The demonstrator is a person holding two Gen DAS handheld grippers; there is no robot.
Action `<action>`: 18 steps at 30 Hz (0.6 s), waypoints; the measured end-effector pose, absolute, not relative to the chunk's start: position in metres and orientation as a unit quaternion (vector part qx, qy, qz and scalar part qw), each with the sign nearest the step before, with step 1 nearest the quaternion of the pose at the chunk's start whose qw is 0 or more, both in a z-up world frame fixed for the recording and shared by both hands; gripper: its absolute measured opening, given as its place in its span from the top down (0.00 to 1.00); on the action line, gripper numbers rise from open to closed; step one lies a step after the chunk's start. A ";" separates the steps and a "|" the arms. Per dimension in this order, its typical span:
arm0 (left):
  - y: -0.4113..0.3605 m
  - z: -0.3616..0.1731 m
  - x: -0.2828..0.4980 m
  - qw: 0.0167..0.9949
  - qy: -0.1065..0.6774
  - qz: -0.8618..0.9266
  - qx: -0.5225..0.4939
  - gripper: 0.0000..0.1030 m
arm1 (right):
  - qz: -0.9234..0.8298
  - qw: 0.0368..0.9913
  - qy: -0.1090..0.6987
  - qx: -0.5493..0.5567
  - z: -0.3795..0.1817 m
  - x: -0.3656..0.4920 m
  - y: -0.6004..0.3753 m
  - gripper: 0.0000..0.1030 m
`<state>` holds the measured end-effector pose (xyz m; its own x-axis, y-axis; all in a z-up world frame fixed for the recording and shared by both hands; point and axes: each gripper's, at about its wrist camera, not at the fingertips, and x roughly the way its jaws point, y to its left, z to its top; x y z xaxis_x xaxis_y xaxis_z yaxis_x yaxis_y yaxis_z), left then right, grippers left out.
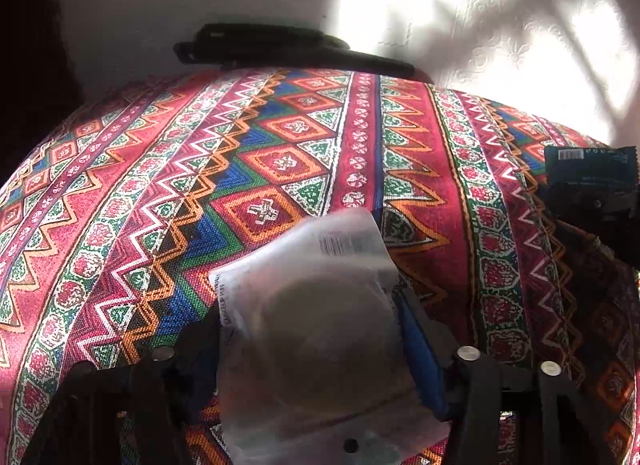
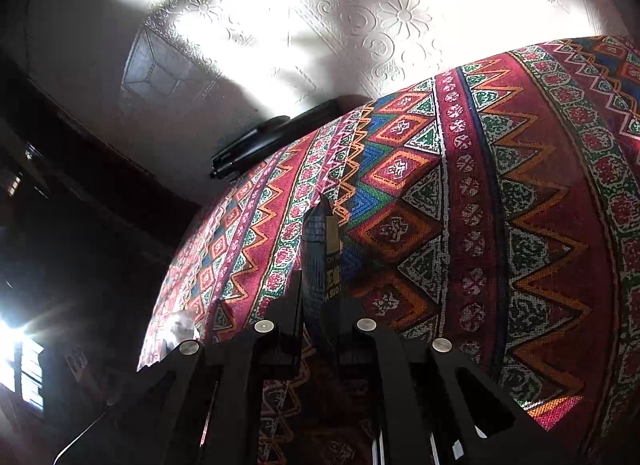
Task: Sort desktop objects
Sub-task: 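Carry clear bag and snack packet into the pink box and release both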
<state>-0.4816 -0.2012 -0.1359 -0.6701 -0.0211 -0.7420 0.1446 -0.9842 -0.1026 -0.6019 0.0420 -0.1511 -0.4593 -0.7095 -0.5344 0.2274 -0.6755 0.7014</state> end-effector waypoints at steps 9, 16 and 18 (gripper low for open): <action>-0.219 -0.111 -0.455 0.005 0.130 -0.935 0.330 0.93 | -0.817 0.352 -0.231 0.394 -0.107 -0.580 0.003 0.90; -0.224 -0.110 -0.451 -0.012 0.148 -0.931 0.333 0.94 | -0.830 0.354 -0.176 0.393 -0.098 -0.567 -0.020 0.90; -0.225 -0.101 -0.444 -0.025 0.161 -0.935 0.317 0.94 | -0.843 0.344 -0.157 0.383 -0.094 -0.562 -0.021 0.90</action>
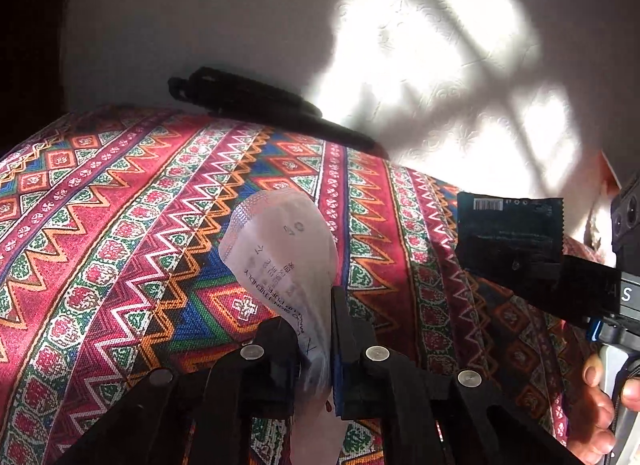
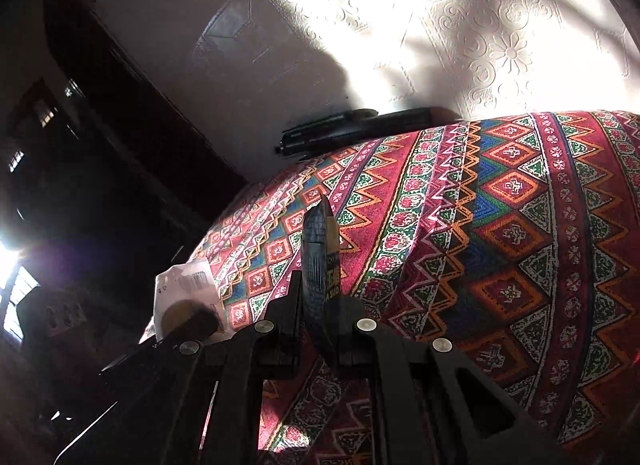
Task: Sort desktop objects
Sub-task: 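Carry clear bag and snack packet into the pink box and release both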
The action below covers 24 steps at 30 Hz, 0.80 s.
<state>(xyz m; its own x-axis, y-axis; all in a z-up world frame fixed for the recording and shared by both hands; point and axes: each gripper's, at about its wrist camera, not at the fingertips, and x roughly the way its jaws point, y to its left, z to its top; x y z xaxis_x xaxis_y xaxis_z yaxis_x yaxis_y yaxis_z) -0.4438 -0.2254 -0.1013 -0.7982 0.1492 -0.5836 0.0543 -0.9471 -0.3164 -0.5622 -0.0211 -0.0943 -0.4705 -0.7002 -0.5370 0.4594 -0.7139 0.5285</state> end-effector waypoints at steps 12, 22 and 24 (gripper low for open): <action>-0.198 -0.133 -0.330 0.060 -0.243 0.900 -0.358 0.94 | -0.835 0.273 -0.214 0.428 -0.147 -0.379 0.057 0.90; -0.137 -0.128 -0.134 0.049 -0.192 0.907 -0.371 0.94 | -0.866 0.204 -0.180 0.420 -0.134 -0.147 0.106 0.90; -0.118 -0.115 -0.103 0.049 -0.159 0.914 -0.370 0.94 | -0.880 0.194 -0.154 0.406 -0.118 -0.112 0.104 0.90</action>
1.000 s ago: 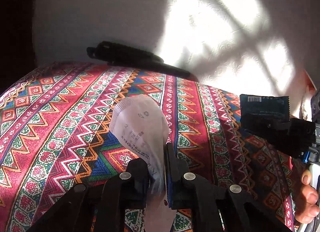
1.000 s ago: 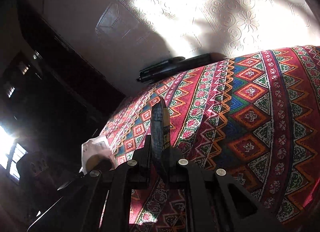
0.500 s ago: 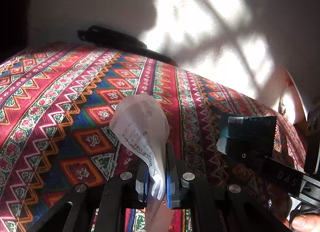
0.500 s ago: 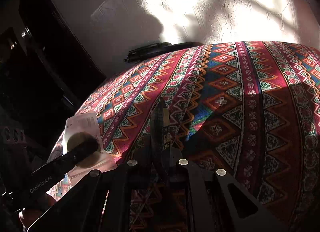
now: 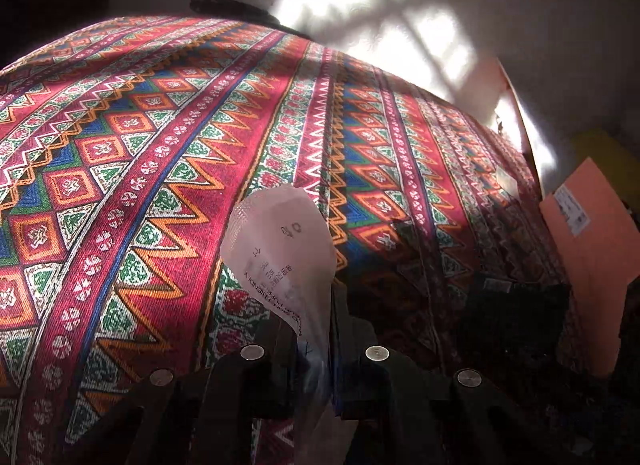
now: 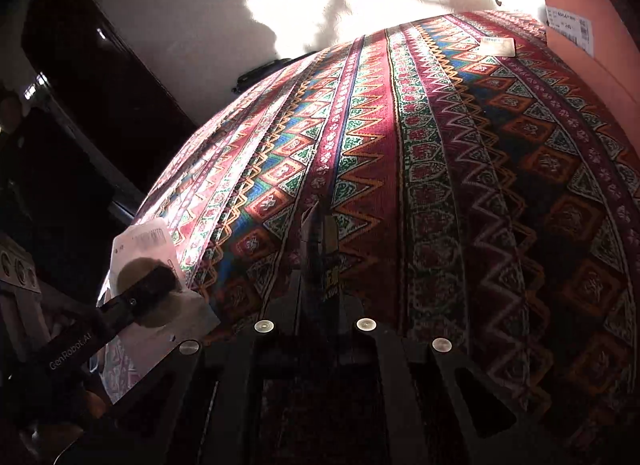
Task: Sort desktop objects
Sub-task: 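Carry clear bag and snack packet into the pink box and release both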
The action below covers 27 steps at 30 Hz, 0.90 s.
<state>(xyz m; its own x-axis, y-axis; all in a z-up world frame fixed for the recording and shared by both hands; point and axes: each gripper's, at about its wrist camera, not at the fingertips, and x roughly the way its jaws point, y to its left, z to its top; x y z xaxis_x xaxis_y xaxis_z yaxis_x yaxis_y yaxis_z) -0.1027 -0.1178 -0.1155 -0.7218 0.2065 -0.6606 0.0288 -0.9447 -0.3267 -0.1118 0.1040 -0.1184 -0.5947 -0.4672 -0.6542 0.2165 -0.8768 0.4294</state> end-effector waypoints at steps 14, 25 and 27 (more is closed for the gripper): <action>-0.004 0.049 -0.015 0.110 -0.022 0.972 -0.205 0.94 | -0.980 0.052 -0.126 0.146 0.060 0.027 0.219 0.90; 0.180 0.115 -0.060 0.300 -0.009 0.935 -0.187 0.94 | -0.973 -0.171 -0.151 0.024 0.133 0.066 0.421 0.90; 0.214 0.115 -0.075 0.311 0.005 0.931 -0.191 0.94 | -0.968 -0.195 -0.152 0.053 0.122 0.039 0.443 0.90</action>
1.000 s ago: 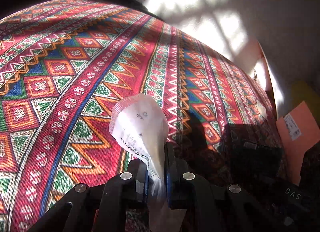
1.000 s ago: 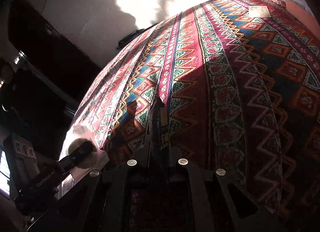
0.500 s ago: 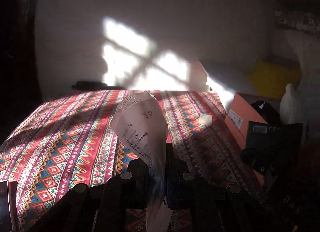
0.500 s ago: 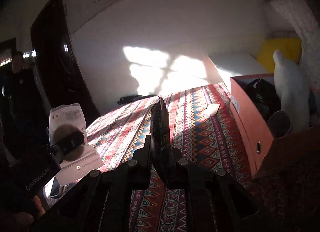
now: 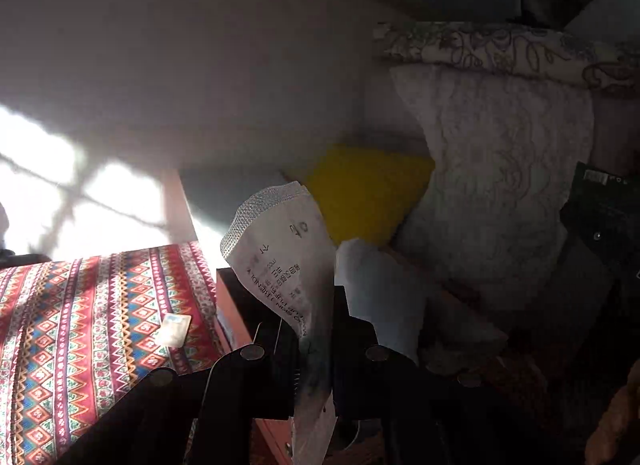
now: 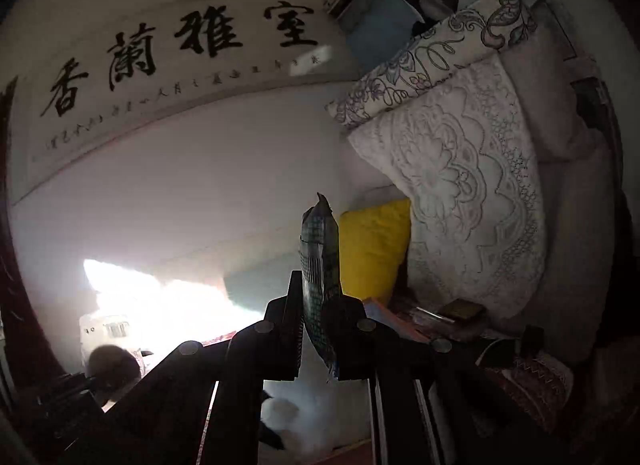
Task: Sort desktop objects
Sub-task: 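Carry clear bag and snack packet into the pink box and release both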
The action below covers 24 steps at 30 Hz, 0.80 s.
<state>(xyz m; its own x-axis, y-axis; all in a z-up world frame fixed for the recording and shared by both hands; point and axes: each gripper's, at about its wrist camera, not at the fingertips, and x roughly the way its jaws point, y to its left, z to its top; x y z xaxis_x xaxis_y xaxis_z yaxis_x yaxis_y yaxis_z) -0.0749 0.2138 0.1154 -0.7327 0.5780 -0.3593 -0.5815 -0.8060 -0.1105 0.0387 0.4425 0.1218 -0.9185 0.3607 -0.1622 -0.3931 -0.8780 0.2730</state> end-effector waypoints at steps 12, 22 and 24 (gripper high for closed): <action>0.276 0.048 -0.204 0.321 -0.048 0.885 -0.334 0.48 | 0.928 0.228 0.137 -0.261 0.025 -0.081 0.485 0.30; 0.255 0.063 -0.182 0.247 -0.016 0.920 -0.305 0.07 | 0.930 0.229 0.156 -0.240 0.032 -0.054 0.470 0.12; 0.247 0.062 -0.162 0.229 0.003 0.927 -0.296 0.05 | 0.927 0.230 0.168 -0.244 0.037 -0.041 0.465 0.12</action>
<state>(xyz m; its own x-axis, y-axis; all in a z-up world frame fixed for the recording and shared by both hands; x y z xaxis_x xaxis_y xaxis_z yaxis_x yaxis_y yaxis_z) -0.1621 0.2474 0.0616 -0.7196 0.4226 -0.5509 -0.4258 -0.8953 -0.1306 -0.0414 0.4646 0.0367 -0.7751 0.3450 -0.5293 -0.5092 -0.8371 0.1999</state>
